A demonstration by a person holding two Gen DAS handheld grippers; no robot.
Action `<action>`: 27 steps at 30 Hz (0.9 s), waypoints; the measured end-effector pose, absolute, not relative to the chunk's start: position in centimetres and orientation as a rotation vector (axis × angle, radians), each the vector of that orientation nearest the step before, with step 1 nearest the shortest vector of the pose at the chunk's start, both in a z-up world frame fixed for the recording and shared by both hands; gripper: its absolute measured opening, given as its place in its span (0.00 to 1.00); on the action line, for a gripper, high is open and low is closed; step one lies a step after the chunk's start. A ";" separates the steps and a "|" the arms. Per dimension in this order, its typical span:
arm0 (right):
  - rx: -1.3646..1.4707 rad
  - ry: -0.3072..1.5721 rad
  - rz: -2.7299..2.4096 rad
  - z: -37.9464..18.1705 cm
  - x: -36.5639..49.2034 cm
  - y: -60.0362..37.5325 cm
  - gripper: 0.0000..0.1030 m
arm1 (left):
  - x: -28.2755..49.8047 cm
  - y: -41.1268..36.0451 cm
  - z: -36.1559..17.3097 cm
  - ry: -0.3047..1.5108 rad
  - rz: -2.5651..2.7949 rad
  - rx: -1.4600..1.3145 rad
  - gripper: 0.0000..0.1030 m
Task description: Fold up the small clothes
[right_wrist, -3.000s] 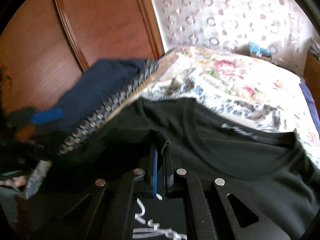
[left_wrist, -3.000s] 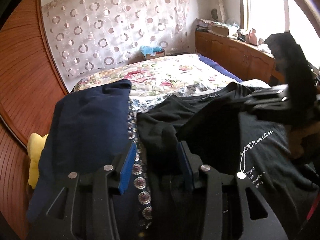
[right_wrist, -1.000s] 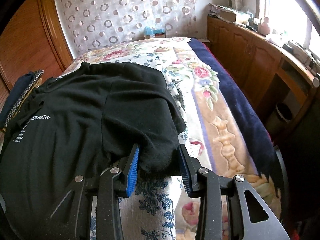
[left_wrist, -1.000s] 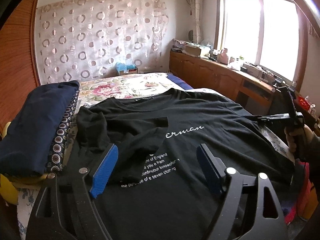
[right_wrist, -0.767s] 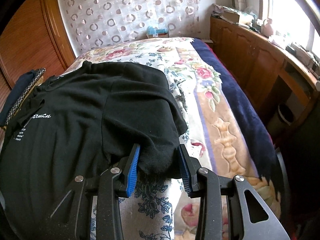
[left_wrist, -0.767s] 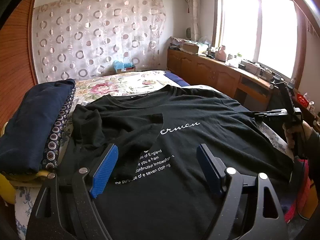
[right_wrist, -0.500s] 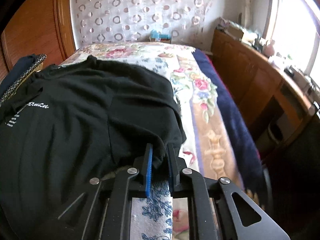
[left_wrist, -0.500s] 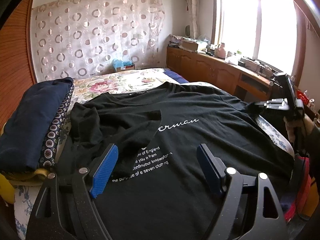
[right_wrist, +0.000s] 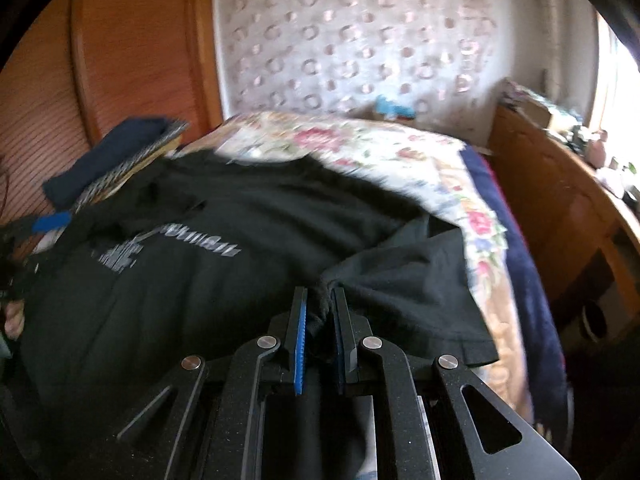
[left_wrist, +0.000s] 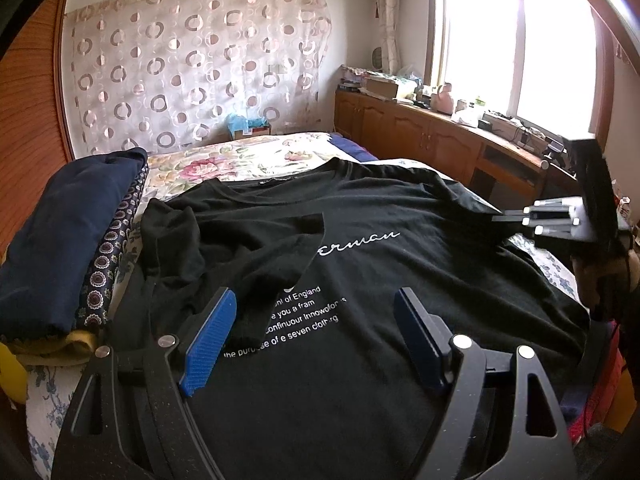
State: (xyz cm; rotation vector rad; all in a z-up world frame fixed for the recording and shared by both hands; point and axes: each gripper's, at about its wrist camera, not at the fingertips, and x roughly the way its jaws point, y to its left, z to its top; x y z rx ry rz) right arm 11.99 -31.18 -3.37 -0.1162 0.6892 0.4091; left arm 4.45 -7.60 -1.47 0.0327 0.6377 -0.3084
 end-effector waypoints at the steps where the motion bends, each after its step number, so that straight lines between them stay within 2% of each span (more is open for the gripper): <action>1: -0.127 0.703 0.411 -3.9 11.8 -30.9 0.11 | 4.4 -7.6 -1.5 0.638 -0.308 0.031 0.79; 9: -0.107 0.759 0.400 -4.3 11.7 -31.2 0.11 | 4.4 -7.5 -1.5 0.638 -0.309 0.031 0.79; 13: -0.095 0.741 0.391 -3.2 10.9 -31.4 0.23 | 4.2 -7.5 -1.4 0.633 -0.315 0.032 0.79; 15: -0.087 0.721 0.383 -2.5 10.4 -31.8 0.34 | 4.2 -7.6 -1.4 0.631 -0.319 0.032 0.79; 17: -0.075 0.699 0.369 -1.6 9.6 -32.2 0.40 | 4.1 -7.8 -1.3 0.628 -0.322 0.033 0.79; 23: -0.051 0.664 0.282 -0.8 9.4 -35.1 0.43 | 4.0 -8.3 -1.3 0.630 -0.329 0.029 0.79; 27: -0.060 0.706 0.202 -2.4 11.4 -36.7 0.43 | 4.0 -8.4 -1.4 0.636 -0.331 0.029 0.79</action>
